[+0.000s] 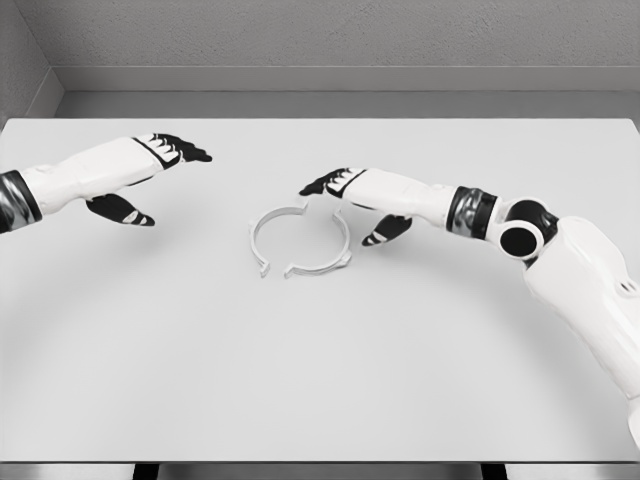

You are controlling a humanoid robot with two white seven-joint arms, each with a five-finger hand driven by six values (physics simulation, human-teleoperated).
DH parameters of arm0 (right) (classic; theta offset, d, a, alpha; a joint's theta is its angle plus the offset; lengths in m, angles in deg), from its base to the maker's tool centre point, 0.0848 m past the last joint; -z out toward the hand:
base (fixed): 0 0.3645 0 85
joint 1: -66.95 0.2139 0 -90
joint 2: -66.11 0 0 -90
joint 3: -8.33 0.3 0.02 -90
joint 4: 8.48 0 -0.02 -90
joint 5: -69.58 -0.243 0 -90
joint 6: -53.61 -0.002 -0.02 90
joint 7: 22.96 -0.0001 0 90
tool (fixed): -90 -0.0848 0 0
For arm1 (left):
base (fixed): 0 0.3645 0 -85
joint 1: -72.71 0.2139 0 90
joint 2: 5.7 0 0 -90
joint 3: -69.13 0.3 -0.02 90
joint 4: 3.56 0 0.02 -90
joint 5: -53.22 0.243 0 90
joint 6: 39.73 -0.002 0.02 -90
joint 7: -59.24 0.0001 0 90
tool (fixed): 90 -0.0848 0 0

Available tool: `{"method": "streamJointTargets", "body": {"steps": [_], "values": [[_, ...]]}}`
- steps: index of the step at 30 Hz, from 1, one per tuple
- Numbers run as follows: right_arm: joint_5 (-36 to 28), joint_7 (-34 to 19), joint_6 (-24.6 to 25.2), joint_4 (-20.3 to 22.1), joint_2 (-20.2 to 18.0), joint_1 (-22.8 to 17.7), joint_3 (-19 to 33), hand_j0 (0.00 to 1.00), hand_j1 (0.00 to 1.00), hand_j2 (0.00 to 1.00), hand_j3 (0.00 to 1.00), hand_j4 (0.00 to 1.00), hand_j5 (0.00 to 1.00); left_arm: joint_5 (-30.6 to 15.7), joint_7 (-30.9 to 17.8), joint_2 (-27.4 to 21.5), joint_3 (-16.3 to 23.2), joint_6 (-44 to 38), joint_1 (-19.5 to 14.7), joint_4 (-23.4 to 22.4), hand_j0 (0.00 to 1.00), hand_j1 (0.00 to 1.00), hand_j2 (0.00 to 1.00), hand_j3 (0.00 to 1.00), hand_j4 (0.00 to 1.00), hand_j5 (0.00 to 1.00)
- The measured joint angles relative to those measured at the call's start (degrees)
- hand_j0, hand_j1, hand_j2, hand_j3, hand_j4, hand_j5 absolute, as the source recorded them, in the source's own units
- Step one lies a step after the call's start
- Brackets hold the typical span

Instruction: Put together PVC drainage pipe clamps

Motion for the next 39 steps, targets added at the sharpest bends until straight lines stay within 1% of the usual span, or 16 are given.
{"method": "streamJointTargets", "body": {"steps": [4, 13, 17, 29, 39], "values": [[0.1, -0.1, 0.0, -3.1, 1.5, 1.1, -0.1, 1.00, 1.00, 1.00, 1.00, 1.00, 1.00, 0.0, 0.0, 0.0, -0.1, 0.0, 0.0, 0.5, 1.00, 1.00, 1.00, 1.00, 1.00, 1.00], [0.9, -0.3, 0.0, -6.3, 3.2, 1.6, -0.2, 1.00, 1.00, 1.00, 1.00, 1.00, 1.00, -0.2, 0.0, -0.2, -0.7, 0.0, 0.0, 1.4, 1.00, 1.00, 1.00, 1.00, 1.00, 1.00], [1.2, -0.4, 0.0, -6.8, 3.5, 1.6, -0.1, 1.00, 1.00, 1.00, 1.00, 1.00, 1.00, -0.2, 0.0, -0.2, -0.8, 0.0, 0.0, 1.4, 1.00, 1.00, 1.00, 1.00, 1.00, 1.00], [1.4, -1.2, 0.0, -7.2, 6.3, 2.4, -0.4, 1.00, 1.00, 1.00, 1.00, 1.00, 1.00, -0.1, 0.0, -0.4, -0.8, 0.0, 0.0, 1.5, 1.00, 1.00, 1.00, 1.00, 1.00, 1.00], [1.5, -1.2, 0.0, -7.3, 6.9, 2.2, -0.5, 1.00, 1.00, 1.00, 1.00, 1.00, 1.00, -0.2, 0.0, -0.4, -0.8, 0.0, 0.0, 1.5, 1.00, 1.00, 1.00, 1.00, 1.00, 1.00]]}}
